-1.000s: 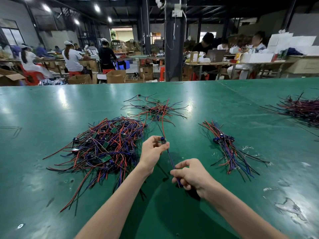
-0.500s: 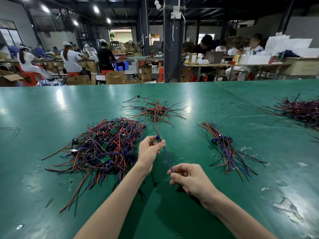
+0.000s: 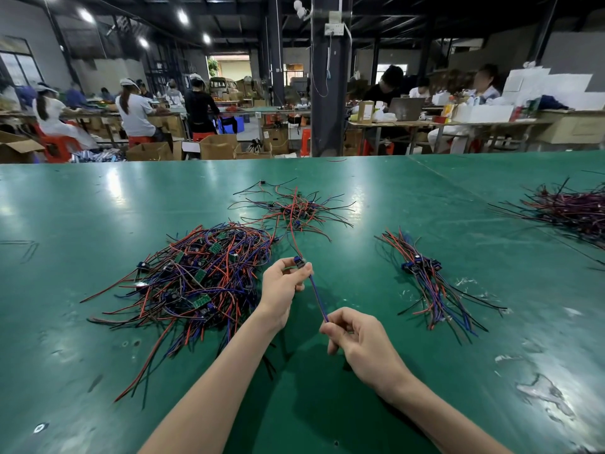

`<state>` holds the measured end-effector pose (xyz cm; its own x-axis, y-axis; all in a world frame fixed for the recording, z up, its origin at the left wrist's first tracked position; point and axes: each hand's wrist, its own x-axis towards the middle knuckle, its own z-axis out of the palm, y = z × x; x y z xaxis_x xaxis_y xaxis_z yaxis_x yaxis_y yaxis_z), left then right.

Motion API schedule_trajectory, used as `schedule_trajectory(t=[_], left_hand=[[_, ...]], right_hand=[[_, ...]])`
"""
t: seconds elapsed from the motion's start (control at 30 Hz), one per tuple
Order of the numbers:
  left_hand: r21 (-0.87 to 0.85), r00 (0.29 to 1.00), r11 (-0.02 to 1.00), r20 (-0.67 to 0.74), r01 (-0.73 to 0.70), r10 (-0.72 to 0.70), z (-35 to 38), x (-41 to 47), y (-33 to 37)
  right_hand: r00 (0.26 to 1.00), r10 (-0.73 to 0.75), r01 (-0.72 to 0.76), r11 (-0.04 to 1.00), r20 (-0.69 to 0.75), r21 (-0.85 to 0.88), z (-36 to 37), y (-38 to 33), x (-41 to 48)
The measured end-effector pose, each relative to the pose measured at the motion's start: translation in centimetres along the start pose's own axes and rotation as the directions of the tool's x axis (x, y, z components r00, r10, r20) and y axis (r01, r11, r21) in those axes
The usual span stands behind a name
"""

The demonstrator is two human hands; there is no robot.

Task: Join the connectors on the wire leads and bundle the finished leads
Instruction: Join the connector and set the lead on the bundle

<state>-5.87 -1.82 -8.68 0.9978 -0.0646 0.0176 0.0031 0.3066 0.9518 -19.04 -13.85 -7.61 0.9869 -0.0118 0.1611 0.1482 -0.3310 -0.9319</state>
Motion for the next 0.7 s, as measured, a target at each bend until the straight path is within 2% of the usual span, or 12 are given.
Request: schedule_trajectory(t=[0.4, 0.6, 0.7], left_hand=[[-0.185, 0.985, 0.969, 0.079, 0.166, -0.153, 0.5, -0.5, 0.6], [-0.295, 0.973, 0.929, 0.130, 0.223, -0.193, 0.6, -0.5, 1.0], [-0.308, 0.967, 0.919, 0.141, 0.248, -0.214, 0.5, -0.5, 1.1]], right_hand=[[0.998, -0.054, 0.054, 0.998, -0.036, -0.018, -0.6, -0.2, -0.9], [0.980, -0.179, 0.171, 0.981, -0.087, -0.096, -0.9, -0.4, -1.1], [0.990, -0.135, 0.132, 0.988, -0.031, -0.078, -1.1, -0.1, -0.9]])
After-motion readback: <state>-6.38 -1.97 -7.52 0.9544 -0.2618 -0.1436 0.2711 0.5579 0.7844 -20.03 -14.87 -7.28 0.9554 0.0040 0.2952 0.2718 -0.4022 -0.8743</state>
